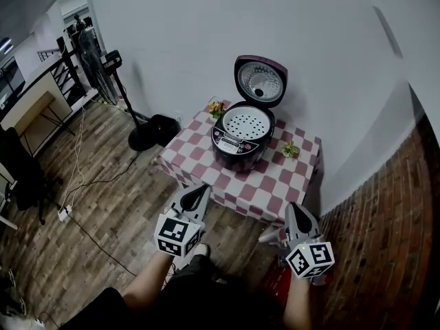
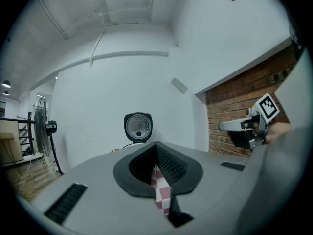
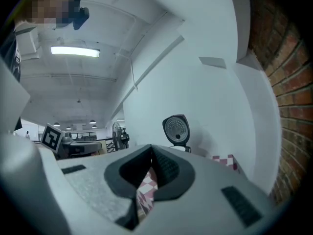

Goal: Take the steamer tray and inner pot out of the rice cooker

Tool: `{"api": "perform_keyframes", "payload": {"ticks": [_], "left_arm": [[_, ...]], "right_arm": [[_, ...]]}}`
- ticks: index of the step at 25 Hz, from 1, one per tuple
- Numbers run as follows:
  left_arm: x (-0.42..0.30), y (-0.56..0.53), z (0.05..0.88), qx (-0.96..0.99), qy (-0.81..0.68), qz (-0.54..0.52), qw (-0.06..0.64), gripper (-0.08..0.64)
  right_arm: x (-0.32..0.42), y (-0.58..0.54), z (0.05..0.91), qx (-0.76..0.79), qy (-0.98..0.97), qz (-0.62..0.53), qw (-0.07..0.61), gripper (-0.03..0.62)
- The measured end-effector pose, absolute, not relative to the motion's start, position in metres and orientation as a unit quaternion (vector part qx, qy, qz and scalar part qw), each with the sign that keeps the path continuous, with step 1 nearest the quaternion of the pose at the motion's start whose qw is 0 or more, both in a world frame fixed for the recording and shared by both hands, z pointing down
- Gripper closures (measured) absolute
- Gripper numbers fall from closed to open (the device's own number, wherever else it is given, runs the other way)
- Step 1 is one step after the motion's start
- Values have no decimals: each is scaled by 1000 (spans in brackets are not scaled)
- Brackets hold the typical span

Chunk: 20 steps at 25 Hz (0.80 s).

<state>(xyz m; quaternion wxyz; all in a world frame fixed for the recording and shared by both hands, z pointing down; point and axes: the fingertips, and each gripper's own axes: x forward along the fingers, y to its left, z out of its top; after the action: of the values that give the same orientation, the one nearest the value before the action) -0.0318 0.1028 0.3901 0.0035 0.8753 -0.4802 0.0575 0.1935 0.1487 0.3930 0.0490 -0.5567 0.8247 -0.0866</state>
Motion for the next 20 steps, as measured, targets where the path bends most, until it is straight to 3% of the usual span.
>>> {"api": "perform_keyframes", "payload": {"ticks": [20], "left_arm": [[-52, -27, 395, 886, -461, 44, 22, 557]], "right_arm": [[169, 32, 402, -572, 814, -99, 15, 591]]}}
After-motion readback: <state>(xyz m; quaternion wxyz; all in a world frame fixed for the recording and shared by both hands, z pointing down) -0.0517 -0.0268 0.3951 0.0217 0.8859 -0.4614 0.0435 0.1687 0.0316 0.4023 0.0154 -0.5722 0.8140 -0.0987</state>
